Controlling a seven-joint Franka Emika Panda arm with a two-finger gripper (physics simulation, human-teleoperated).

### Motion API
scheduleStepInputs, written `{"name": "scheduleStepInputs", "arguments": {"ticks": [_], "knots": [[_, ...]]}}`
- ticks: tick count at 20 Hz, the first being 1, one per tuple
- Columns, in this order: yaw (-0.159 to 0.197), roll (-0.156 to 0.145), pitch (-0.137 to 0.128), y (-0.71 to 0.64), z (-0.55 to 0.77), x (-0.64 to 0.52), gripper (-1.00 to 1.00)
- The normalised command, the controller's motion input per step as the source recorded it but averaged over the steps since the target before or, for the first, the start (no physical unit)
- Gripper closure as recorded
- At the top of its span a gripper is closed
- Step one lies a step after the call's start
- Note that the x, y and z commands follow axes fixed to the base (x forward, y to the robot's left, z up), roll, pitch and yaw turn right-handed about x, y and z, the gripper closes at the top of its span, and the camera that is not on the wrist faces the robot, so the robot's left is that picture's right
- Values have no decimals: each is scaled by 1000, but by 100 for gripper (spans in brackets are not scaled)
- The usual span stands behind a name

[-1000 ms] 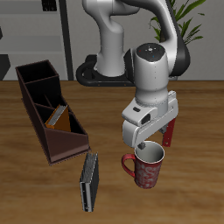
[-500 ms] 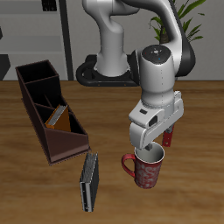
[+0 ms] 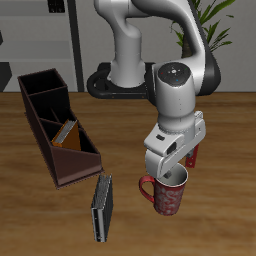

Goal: Place the orange book into the right desk caddy's left compartment and place the red mug into the right desk caddy's right compartment

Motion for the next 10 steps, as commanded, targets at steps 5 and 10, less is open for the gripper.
{"name": "scheduleStepInputs", "arguments": {"ticks": [5, 10], "knots": [[9, -5, 36, -87, -185, -2, 100], [9, 11, 25, -26, -128, -87, 100]]}}
